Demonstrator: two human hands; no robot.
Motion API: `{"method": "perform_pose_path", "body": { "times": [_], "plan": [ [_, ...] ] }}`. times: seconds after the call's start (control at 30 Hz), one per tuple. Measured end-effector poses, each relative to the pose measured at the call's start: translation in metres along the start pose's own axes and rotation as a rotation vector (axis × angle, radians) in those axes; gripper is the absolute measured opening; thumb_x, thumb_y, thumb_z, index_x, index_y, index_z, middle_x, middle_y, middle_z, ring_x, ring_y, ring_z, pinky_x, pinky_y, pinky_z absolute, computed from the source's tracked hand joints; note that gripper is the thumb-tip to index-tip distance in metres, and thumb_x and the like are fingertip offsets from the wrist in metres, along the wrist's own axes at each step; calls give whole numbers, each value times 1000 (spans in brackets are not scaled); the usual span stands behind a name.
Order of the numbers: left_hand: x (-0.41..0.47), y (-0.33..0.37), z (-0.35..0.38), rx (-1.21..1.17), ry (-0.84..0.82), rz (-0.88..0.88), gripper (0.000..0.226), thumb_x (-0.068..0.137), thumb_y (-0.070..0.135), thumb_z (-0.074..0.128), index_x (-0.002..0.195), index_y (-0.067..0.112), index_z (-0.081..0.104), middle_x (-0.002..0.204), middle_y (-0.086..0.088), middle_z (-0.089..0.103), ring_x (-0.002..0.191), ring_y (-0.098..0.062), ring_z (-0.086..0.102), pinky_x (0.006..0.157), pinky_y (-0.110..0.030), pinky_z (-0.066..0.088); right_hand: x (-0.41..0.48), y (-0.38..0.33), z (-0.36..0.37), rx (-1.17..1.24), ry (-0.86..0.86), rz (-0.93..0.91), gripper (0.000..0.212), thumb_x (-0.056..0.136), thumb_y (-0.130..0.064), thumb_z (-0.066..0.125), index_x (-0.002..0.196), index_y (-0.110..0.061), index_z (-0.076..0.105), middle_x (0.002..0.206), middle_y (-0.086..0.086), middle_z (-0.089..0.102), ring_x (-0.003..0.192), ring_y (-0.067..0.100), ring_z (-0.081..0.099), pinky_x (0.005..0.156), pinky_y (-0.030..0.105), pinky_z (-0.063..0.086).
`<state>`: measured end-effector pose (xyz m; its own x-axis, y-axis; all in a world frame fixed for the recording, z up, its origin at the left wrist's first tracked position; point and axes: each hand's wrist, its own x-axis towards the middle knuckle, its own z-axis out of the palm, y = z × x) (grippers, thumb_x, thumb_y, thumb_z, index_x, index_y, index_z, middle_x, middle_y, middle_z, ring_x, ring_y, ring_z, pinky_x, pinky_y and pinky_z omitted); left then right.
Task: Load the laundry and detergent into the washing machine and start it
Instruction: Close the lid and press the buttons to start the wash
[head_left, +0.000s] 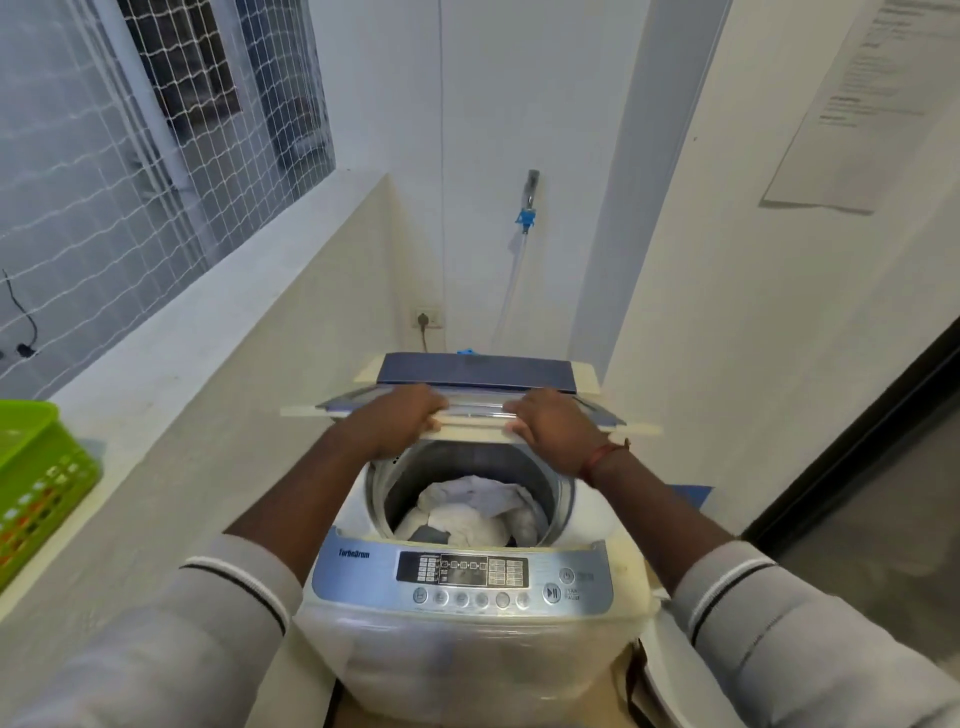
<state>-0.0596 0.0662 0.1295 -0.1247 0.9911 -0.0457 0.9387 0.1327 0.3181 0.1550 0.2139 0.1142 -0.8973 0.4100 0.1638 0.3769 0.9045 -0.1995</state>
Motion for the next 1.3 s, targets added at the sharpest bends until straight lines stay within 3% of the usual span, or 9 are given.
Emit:
{"method": "perform_pose_path", "body": {
  "times": [0.17, 0.4, 0.53, 0.63, 0.73, 0.9, 1.07, 1.2, 1.3],
  "plan": [
    [-28, 6, 49, 28, -102, -20, 8, 89, 25, 61, 91, 17, 59, 92, 1, 56, 83, -17, 54, 63, -28, 35, -39, -12, 51, -18, -88, -16, 23, 94, -35, 55, 102, -14, 62, 103, 10, 60, 99, 27, 50, 83, 37, 39],
    [-41, -3, 113, -116, -170, -108, 16, 87, 23, 57, 74, 16, 52, 87, -10, 60, 76, -24, 54, 72, -35, 44, -67, -24, 106, 11, -175, 105, 18, 91, -30, 57, 102, -16, 59, 107, 5, 57, 100, 21, 47, 84, 32, 35],
    [-42, -10, 140, -65, -142, -119, 16, 92, 27, 48, 80, 19, 57, 88, -3, 59, 82, -18, 55, 78, -35, 44, -72, -24, 125, 17, -216, 147, 25, 92, -32, 53, 108, -14, 61, 110, 6, 59, 104, 24, 49, 87, 34, 36],
    [-44, -16, 159, -59, -65, -132, 16, 90, 19, 48, 79, 21, 58, 79, 2, 57, 83, -19, 60, 74, -33, 44, -74, -26, 134, 39, -227, 200, 27, 95, -32, 48, 110, -14, 61, 112, 5, 59, 106, 23, 49, 90, 34, 36],
    [-44, -18, 166, -73, -2, -112, 17, 91, 16, 47, 83, 17, 63, 84, -3, 64, 82, -19, 60, 72, -30, 42, -75, -26, 139, 70, -220, 218, 26, 95, -34, 47, 109, -17, 61, 111, 3, 59, 105, 21, 49, 90, 32, 36],
    [-40, -18, 167, -56, 60, -95, 11, 83, 14, 63, 74, 17, 67, 75, -1, 67, 72, -16, 62, 64, -22, 35, -75, -22, 145, 95, -195, 230, 31, 93, -41, 44, 110, -22, 62, 108, -2, 60, 103, 17, 50, 89, 32, 37],
    [-33, -21, 166, -86, 16, -150, 17, 87, 23, 56, 90, 17, 71, 90, 1, 69, 88, -16, 63, 74, -21, 35, -73, -19, 148, 91, -206, 264, 34, 91, -45, 41, 110, -26, 62, 109, -6, 59, 106, 16, 49, 90, 30, 35],
    [-25, -20, 162, -32, -108, -180, 21, 87, 28, 53, 92, 16, 69, 74, 13, 53, 88, -10, 61, 73, -19, 34, -60, -18, 140, 47, -299, 287, 32, 90, -42, 49, 109, -23, 67, 113, 0, 64, 108, 21, 51, 91, 35, 38],
    [-15, -19, 157, 58, -258, -210, 21, 86, 26, 52, 93, 14, 68, 90, 1, 64, 96, -17, 62, 72, -24, 35, -44, -15, 138, 46, -414, 324, 35, 86, -43, 59, 108, -19, 71, 113, 6, 68, 111, 26, 54, 95, 34, 39]
  ]
}}
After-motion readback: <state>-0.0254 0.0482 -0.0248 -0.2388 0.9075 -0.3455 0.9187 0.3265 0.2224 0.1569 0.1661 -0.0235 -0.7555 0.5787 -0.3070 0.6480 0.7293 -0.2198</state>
